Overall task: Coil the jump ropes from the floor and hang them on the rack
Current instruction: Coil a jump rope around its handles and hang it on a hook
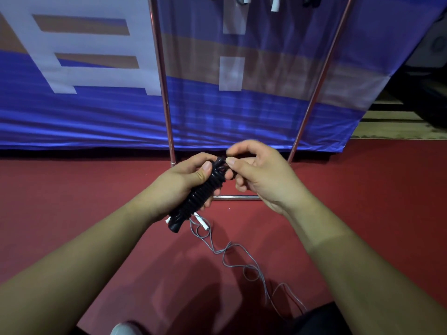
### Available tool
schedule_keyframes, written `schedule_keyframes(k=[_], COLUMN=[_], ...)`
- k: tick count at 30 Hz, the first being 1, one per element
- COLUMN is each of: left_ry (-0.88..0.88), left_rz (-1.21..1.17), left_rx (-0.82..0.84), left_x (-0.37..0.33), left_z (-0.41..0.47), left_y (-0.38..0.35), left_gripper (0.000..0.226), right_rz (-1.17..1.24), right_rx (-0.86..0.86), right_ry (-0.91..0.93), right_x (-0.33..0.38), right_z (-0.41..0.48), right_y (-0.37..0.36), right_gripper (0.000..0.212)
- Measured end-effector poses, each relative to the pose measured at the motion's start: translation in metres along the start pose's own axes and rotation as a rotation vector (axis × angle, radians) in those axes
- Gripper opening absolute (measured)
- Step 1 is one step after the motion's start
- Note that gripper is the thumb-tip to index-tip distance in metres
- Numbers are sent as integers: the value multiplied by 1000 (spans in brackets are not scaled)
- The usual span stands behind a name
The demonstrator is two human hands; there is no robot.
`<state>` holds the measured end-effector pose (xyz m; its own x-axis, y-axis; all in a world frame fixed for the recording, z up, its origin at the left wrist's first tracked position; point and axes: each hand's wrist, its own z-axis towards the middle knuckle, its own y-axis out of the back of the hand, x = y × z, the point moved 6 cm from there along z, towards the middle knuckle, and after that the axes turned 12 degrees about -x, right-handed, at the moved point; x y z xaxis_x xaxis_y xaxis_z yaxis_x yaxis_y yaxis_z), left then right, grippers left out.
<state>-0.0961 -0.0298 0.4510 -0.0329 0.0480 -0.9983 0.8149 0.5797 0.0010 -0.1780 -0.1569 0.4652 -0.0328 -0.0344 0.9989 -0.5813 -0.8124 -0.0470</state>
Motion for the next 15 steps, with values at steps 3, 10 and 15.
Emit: schedule_keyframes(k=[3,10,15], left_ry=[-5,22,26], left_rz=[108,179,36], left_rx=[5,13,-5], left_x=[-1,7,0], left_z=[0,-1,-1], left_y=[0,-4,0], left_gripper=[32,38,37], right_rz=[-63,-200,-269], right_rx=[29,-86,-77], right_ry=[49,99,247], right_x=[-1,-4,11], right_z=[-3,-2,-1], right_y=[-2,-1,-5], right_gripper=[25,11,9])
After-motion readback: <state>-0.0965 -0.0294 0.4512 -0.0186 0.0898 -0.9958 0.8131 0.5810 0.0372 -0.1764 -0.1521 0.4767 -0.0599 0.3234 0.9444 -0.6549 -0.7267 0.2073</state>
